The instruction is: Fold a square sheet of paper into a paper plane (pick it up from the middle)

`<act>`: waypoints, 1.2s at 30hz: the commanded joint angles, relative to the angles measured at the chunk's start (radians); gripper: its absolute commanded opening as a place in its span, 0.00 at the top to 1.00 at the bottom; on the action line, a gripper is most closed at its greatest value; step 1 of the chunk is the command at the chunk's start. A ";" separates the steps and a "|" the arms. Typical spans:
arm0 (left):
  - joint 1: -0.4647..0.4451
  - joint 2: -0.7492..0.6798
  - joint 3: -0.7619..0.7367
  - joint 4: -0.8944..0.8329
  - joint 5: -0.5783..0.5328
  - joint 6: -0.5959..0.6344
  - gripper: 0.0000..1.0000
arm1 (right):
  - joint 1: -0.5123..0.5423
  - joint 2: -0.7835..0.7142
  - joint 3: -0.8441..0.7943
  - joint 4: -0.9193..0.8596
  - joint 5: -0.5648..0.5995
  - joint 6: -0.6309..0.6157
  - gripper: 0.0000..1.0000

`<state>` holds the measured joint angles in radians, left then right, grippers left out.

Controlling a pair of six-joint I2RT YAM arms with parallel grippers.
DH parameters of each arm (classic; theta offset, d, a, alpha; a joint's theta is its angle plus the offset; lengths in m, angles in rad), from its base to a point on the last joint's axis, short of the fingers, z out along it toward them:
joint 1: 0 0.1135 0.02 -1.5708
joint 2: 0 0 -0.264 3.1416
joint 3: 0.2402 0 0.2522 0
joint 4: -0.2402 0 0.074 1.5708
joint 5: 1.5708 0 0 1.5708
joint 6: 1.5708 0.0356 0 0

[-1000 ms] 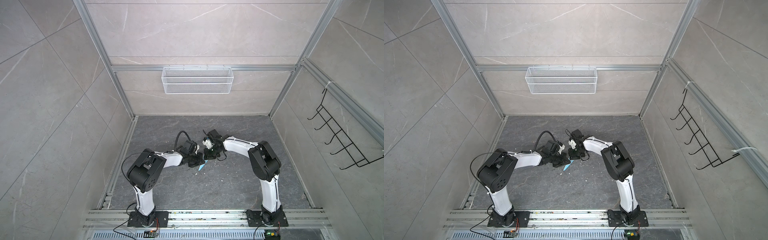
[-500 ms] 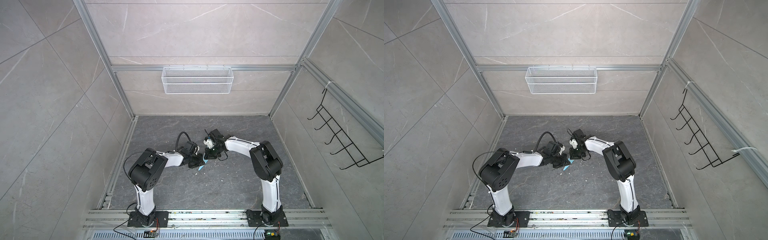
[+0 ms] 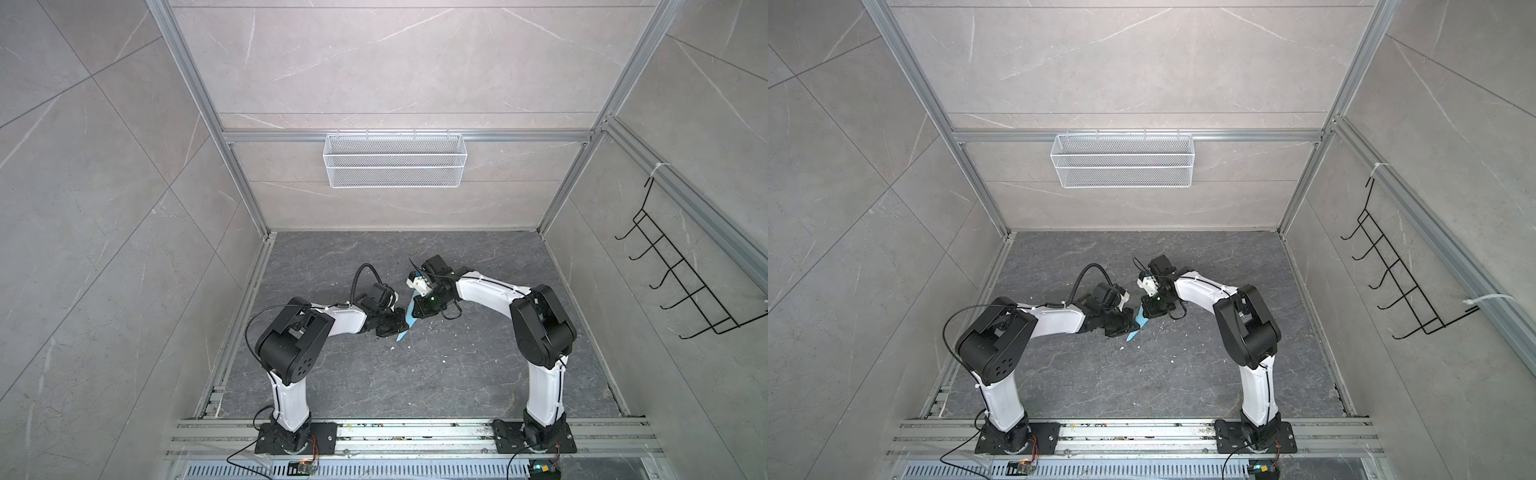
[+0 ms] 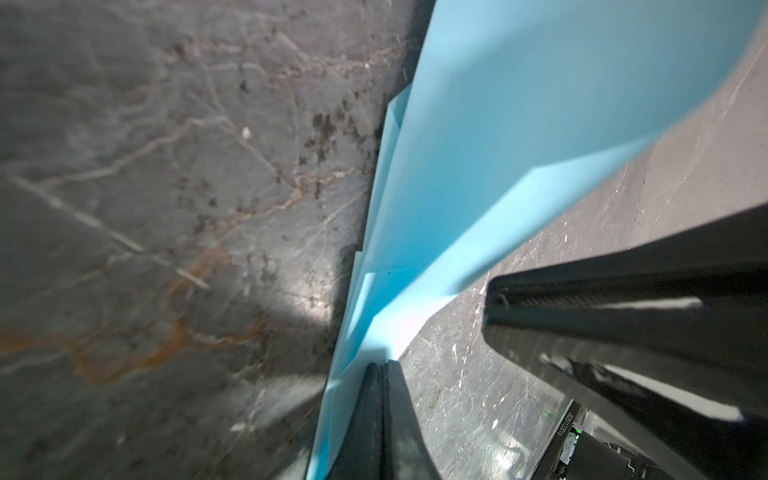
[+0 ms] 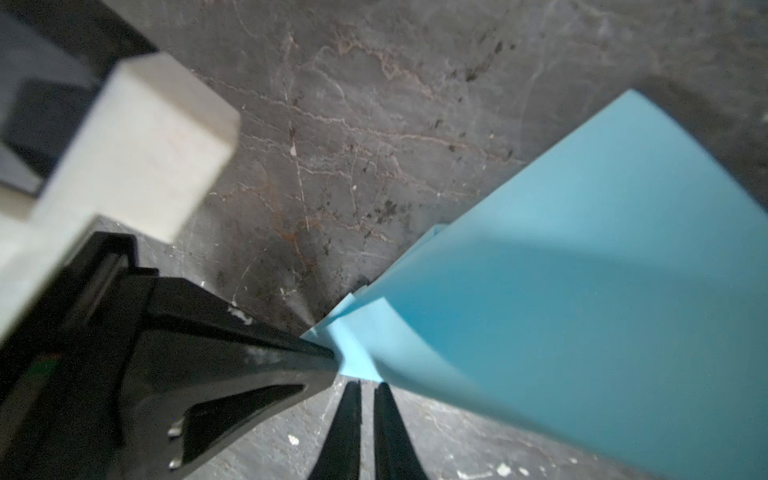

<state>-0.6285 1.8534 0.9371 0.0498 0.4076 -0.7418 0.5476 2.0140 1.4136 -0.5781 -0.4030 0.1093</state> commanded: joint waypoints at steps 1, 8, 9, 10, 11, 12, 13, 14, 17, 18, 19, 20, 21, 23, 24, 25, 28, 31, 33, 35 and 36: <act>0.002 -0.011 -0.034 -0.111 -0.061 0.026 1.00 | 0.002 0.043 0.044 -0.059 0.026 -0.038 0.88; 0.003 -0.004 -0.032 -0.105 -0.055 0.021 1.00 | 0.002 0.087 0.085 -0.084 0.078 -0.023 0.88; 0.003 -0.003 -0.033 -0.106 -0.055 0.022 1.00 | 0.001 0.092 0.089 -0.088 0.092 -0.019 0.88; 0.003 -0.002 -0.033 -0.106 -0.055 0.021 1.00 | 0.002 0.095 0.093 -0.090 0.099 -0.017 0.88; 0.003 0.000 -0.033 -0.107 -0.055 0.022 1.00 | 0.002 0.098 0.095 -0.089 0.102 -0.019 0.88; 0.003 0.001 -0.032 -0.109 -0.056 0.022 1.00 | 0.002 0.100 0.095 -0.087 0.102 -0.017 0.88; 0.003 0.003 -0.033 -0.112 -0.059 0.022 1.00 | 0.002 0.103 0.097 -0.088 0.107 -0.016 0.88; 0.002 0.003 -0.032 -0.115 -0.059 0.022 1.00 | 0.002 0.107 0.101 -0.089 0.108 -0.017 0.88; 0.002 0.001 -0.033 -0.121 -0.063 0.024 1.00 | 0.001 0.120 0.112 -0.095 0.119 -0.021 0.88; 0.003 0.001 -0.032 -0.123 -0.064 0.025 1.00 | 0.002 0.124 0.114 -0.097 0.121 -0.022 0.88; 0.003 0.000 -0.033 -0.123 -0.067 0.025 1.00 | 0.002 0.128 0.119 -0.101 0.128 -0.024 0.88; 0.001 -0.002 -0.035 -0.125 -0.066 0.025 1.00 | 0.001 0.133 0.124 -0.107 0.140 -0.023 0.88; 0.003 -0.002 -0.036 -0.127 -0.067 0.025 1.00 | 0.001 0.135 0.128 -0.112 0.147 -0.028 0.88; 0.003 -0.001 -0.039 -0.126 -0.068 0.026 1.00 | 0.000 0.142 0.133 -0.118 0.164 -0.031 0.88; 0.002 -0.002 -0.040 -0.128 -0.068 0.027 1.00 | 0.000 0.146 0.140 -0.123 0.173 -0.034 0.88; 0.002 -0.001 -0.041 -0.129 -0.067 0.027 1.00 | 0.000 0.151 0.147 -0.131 0.183 -0.037 0.88; 0.003 0.000 -0.044 -0.130 -0.068 0.027 1.00 | -0.003 0.168 0.174 -0.156 0.222 -0.049 0.88; 0.003 0.003 -0.043 -0.133 -0.068 0.031 1.00 | -0.004 0.174 0.203 -0.172 0.240 -0.051 0.88; 0.003 0.003 -0.043 -0.133 -0.067 0.033 1.00 | -0.005 0.152 0.222 -0.180 0.213 -0.052 0.88; 0.003 0.000 -0.044 -0.139 -0.067 0.037 1.00 | -0.003 0.095 0.198 -0.153 0.150 -0.056 0.87; 0.002 -0.004 -0.044 -0.144 -0.069 0.042 1.00 | -0.004 0.064 0.182 -0.142 0.134 -0.052 0.87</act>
<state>-0.6285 1.8473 0.9306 0.0471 0.3969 -0.7338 0.5480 2.1506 1.6043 -0.7143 -0.2337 0.0731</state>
